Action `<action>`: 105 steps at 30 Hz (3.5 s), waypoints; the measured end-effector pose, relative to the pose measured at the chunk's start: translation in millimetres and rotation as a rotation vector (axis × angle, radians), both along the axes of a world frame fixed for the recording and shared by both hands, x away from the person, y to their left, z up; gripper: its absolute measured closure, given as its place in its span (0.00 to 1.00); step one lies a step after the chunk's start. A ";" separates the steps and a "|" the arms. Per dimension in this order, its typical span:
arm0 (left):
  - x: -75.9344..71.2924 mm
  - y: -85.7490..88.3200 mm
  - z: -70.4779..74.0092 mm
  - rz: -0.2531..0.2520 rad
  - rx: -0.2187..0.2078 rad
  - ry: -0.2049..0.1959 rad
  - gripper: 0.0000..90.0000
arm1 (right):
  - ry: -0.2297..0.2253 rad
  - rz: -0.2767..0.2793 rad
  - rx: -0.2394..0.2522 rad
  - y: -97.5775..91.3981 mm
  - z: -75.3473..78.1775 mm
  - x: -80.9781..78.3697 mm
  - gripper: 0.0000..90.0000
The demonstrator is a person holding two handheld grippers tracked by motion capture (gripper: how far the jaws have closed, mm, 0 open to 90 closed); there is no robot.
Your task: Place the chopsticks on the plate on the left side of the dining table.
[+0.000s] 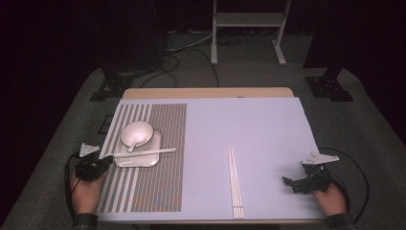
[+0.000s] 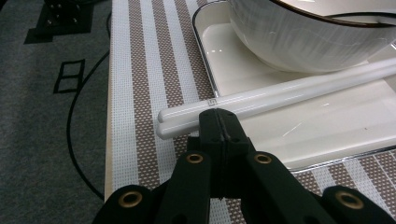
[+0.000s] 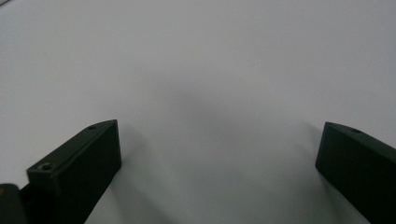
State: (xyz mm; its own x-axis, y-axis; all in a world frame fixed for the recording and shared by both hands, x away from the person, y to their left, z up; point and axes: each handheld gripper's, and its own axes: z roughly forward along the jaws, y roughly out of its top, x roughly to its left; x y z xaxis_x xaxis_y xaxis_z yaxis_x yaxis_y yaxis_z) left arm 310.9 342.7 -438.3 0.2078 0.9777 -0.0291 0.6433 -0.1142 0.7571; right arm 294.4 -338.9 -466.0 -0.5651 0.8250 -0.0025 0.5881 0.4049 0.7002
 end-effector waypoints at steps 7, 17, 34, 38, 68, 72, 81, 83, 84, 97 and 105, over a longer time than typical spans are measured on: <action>2.6 1.7 -0.1 0.006 0.002 -0.001 1.00 | 0.000 0.001 -0.001 -0.1 0.0 0.1 0.00; 3.4 2.6 0.1 0.005 0.008 0.002 1.00 | 0.000 0.000 0.000 0.0 0.0 0.0 0.00; -22.1 -64.2 24.7 -0.130 -0.050 -0.042 1.00 | -0.001 0.001 0.000 0.0 0.0 0.0 0.00; -22.1 -88.3 29.4 -0.188 -0.066 -0.051 1.00 | -0.001 0.001 0.000 0.0 0.0 0.0 0.00; 43.3 -193.1 12.8 -0.388 -0.031 0.004 1.00 | 0.000 0.000 0.000 0.0 0.0 0.0 0.00; 49.1 -196.3 10.4 -0.393 -0.023 0.017 1.00 | 0.000 0.000 0.000 0.0 0.0 -0.1 0.00; 54.4 -200.1 3.4 -0.394 -0.005 0.036 1.00 | 0.000 0.000 0.000 -0.1 0.0 0.0 0.00; 54.5 -199.7 3.1 -0.391 0.001 0.039 1.00 | 0.000 0.000 0.000 -0.1 0.0 0.0 0.00; 54.6 -199.6 3.0 -0.390 0.006 0.041 1.00 | 0.000 0.000 0.000 0.0 0.0 -0.1 0.00; 55.5 -193.9 3.2 -0.372 0.008 0.043 1.00 | 0.000 0.000 0.000 0.0 0.0 -0.1 0.00; 54.4 -192.0 7.3 -0.379 -0.031 0.030 1.00 | 0.000 0.000 0.000 0.0 0.0 -0.1 0.00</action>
State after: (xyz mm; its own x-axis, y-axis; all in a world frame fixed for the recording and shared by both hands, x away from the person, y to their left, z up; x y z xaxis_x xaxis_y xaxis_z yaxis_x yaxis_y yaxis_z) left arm 365.4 150.6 -431.1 0.5533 0.8300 -0.0696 0.5819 -0.3254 0.7453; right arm 294.3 -339.0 -466.0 -0.5652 0.8250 -0.0023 0.5880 0.4048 0.7003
